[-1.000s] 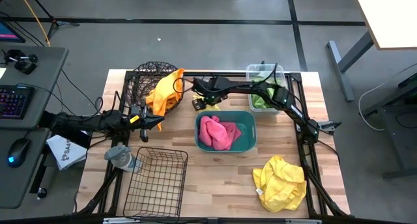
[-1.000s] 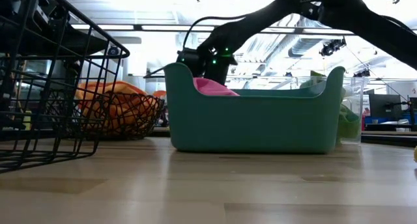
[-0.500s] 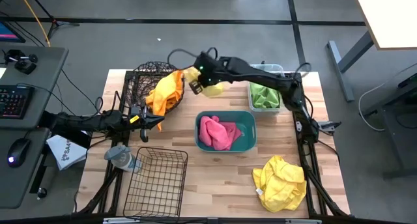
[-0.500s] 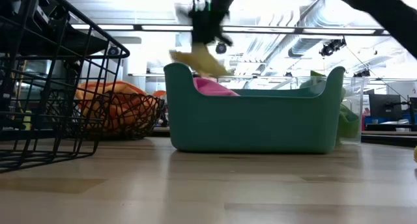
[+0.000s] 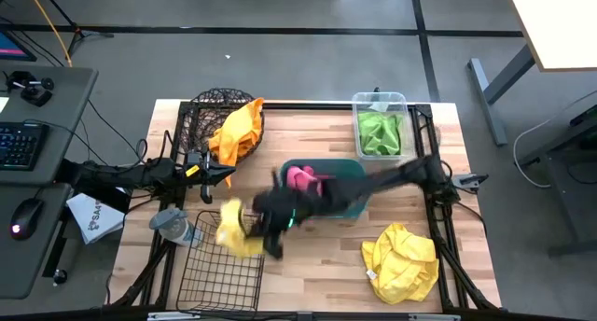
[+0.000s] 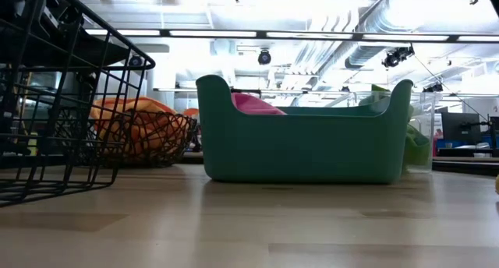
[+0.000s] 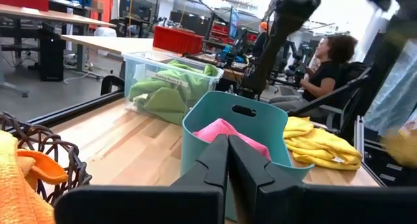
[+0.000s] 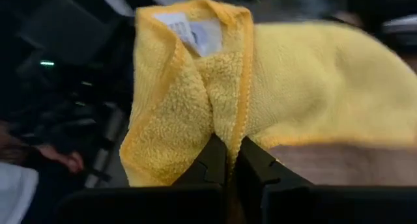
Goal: Sort microfiber towel by color & place in baskets
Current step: Put the yellow microfiber cloth into the bottom black wire basket
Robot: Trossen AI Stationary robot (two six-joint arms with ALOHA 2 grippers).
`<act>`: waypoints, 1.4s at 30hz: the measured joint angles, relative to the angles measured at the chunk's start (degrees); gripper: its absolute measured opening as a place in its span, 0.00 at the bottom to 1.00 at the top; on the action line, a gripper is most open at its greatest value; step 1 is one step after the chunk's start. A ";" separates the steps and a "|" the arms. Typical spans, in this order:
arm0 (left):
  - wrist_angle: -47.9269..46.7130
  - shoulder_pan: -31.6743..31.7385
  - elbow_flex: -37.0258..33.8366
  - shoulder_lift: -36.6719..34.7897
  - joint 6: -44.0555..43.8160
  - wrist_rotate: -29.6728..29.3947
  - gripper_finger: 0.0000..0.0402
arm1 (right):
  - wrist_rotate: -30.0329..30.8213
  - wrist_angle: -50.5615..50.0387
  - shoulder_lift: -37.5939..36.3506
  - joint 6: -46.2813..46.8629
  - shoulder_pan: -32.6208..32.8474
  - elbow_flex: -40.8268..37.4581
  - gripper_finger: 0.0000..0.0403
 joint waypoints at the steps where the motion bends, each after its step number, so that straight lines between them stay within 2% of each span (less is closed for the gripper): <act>1: -0.05 -0.02 0.00 0.00 -0.01 0.05 0.00 | 0.01 6.07 1.24 0.03 1.30 -1.92 0.01; 3: -0.04 -0.02 0.01 -0.02 0.01 0.03 0.00 | 0.63 16.81 3.37 0.25 3.17 -5.14 0.01; 6: -0.05 -0.01 0.00 -0.01 0.00 0.03 0.00 | 5.15 30.86 6.48 1.51 4.88 -7.56 0.01; 9: -0.06 -0.02 -0.01 0.00 -0.01 0.03 0.00 | 12.20 35.02 9.92 3.09 5.79 -7.49 0.03; 11: -0.04 0.00 0.01 0.00 0.01 0.03 0.00 | 14.08 34.23 11.92 6.68 5.87 -7.41 0.09; 16: -0.04 -0.01 0.01 -0.01 -0.01 0.03 0.00 | 14.57 33.16 13.40 10.04 5.78 -7.38 0.36; 21: -0.04 -0.02 0.01 -0.02 -0.01 0.03 0.00 | 10.23 31.29 12.41 0.86 5.51 -7.07 0.66; 24: -0.01 -0.01 0.01 0.00 -0.01 0.04 0.00 | 8.67 27.57 11.41 -0.36 5.32 -4.17 0.78; 27: -0.03 -0.01 0.00 0.00 0.01 0.03 0.00 | 1.06 15.33 11.31 -0.32 4.48 0.83 0.84; 29: -0.04 -0.01 0.01 -0.01 -0.01 0.04 0.00 | -6.82 4.07 11.35 -1.90 3.85 5.13 0.85; 31: -0.04 0.00 0.00 0.00 0.01 0.03 0.00 | -10.16 -9.71 10.46 -5.74 4.39 9.72 0.85; 34: -0.12 -0.01 0.01 0.00 0.00 0.04 0.00 | -6.34 -34.41 8.80 -13.22 8.19 15.33 0.84; 36: 0.00 -0.01 0.01 0.00 0.00 0.09 0.00 | -1.80 -47.28 7.69 -14.98 11.38 15.36 0.83; 39: -0.02 0.00 0.01 0.00 0.01 0.06 0.00 | 3.84 -58.92 4.55 -11.95 16.02 9.22 0.82; 42: -0.04 -0.02 0.01 0.00 0.00 0.11 0.00 | 5.62 -60.65 -1.21 -2.77 21.02 -3.24 0.81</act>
